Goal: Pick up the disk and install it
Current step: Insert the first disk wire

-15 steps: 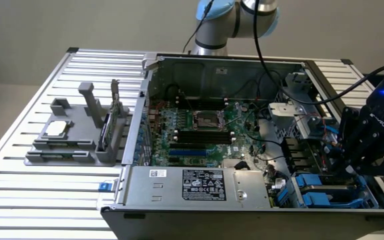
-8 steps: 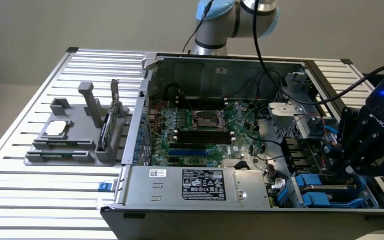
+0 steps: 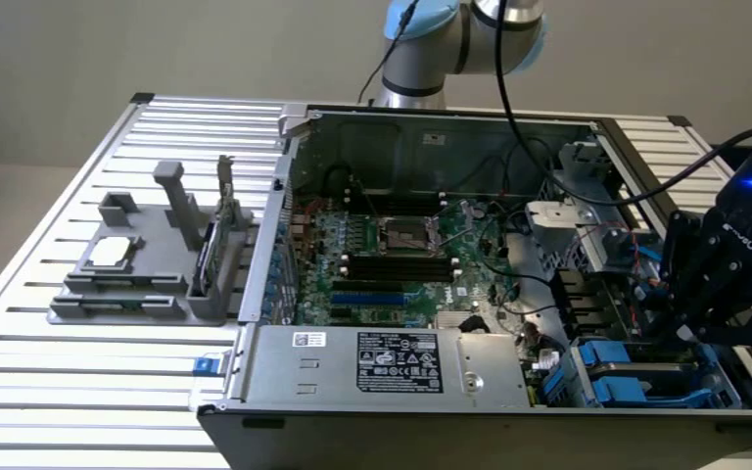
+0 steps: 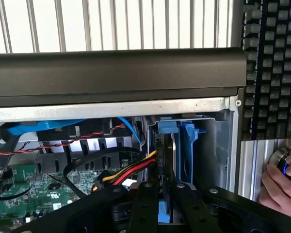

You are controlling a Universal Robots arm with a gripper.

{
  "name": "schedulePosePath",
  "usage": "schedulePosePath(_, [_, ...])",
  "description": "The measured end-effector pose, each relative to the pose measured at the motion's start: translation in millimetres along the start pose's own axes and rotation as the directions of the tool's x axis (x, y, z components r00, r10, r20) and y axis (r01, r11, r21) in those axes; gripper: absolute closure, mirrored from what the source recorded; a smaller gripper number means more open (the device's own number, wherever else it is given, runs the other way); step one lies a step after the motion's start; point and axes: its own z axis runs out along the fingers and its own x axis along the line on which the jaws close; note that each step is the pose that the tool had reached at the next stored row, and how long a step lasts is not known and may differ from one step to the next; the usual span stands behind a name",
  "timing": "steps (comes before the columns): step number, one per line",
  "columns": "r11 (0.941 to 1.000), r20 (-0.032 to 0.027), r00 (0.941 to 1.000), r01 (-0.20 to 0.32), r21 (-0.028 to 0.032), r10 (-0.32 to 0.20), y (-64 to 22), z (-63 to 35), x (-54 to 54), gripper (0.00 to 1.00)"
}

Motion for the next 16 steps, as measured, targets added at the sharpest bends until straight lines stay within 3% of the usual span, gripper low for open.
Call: schedulePosePath(16, [0.9993, 0.0034, 0.9993, 0.037, -0.0036, -0.037, -0.1, 0.1, 0.3, 0.84])
